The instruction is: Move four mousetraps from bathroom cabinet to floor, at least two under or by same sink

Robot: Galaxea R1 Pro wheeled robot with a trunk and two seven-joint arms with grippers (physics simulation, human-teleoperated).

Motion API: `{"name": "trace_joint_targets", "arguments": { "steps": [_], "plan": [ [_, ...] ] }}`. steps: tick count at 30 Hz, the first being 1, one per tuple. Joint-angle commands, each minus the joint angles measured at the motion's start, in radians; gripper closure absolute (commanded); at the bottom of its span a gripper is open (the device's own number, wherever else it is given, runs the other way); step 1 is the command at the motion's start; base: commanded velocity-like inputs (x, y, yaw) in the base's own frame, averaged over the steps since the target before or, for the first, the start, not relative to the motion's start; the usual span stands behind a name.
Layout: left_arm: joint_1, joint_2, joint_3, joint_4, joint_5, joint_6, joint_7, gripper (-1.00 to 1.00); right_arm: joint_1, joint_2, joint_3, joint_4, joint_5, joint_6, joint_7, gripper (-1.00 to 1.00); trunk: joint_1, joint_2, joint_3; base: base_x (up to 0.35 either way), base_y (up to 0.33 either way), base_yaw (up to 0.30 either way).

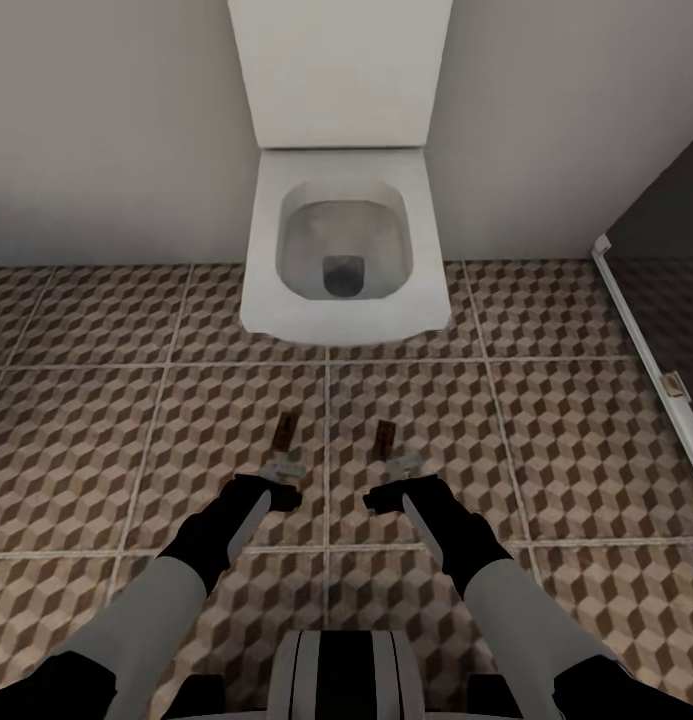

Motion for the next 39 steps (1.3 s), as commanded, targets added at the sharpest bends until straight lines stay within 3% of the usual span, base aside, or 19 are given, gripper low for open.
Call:
{"name": "trace_joint_targets", "arguments": {
  "steps": [1,19,39],
  "plan": [
    [-0.001,0.001,-0.003,-0.001,0.011,0.003,0.009,-1.00,0.000,0.000,0.002,-0.001,-0.008,0.004,-0.003,-1.00,-0.001,0.000,0.000,-0.332,0.000,0.000],
    [-0.001,-0.001,-0.003,-0.001,0.011,0.003,0.008,-1.00,0.000,-0.001,0.002,-0.001,-0.008,0.004,-0.003,-1.00,-0.001,0.000,0.000,-0.326,0.000,0.000],
    [0.000,-0.005,-0.004,-0.004,0.011,0.004,0.010,-1.00,0.000,-0.001,0.002,-0.001,-0.008,0.003,-0.003,-1.00,-0.001,0.000,0.000,-0.033,0.000,0.000]
  ]
}}
